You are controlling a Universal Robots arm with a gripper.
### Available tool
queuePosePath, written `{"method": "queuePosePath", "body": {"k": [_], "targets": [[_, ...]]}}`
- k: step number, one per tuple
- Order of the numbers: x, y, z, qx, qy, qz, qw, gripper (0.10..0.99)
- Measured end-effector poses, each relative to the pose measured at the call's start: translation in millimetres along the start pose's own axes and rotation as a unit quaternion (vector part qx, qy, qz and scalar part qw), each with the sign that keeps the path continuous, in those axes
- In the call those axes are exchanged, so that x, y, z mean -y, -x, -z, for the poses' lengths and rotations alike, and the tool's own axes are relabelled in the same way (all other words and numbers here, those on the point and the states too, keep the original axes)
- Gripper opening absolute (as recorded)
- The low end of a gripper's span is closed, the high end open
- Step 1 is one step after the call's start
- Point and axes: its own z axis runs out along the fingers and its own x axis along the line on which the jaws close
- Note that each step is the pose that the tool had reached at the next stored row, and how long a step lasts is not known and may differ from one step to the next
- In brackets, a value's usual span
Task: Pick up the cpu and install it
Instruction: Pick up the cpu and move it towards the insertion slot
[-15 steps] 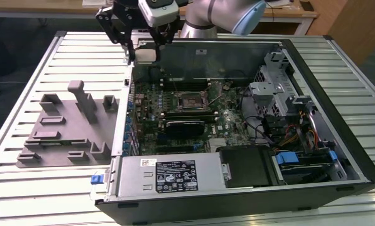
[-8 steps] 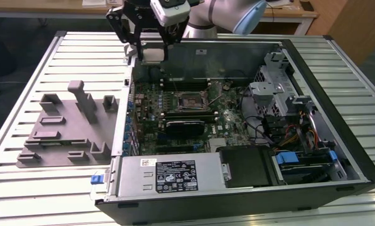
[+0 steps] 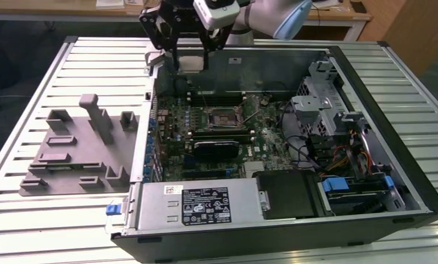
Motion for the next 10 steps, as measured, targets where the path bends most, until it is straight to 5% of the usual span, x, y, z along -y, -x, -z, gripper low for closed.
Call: {"method": "queuePosePath", "body": {"k": [10], "targets": [[-3.1,27.1,-0.5,0.0,0.0,0.0,1.0,0.541]]}}
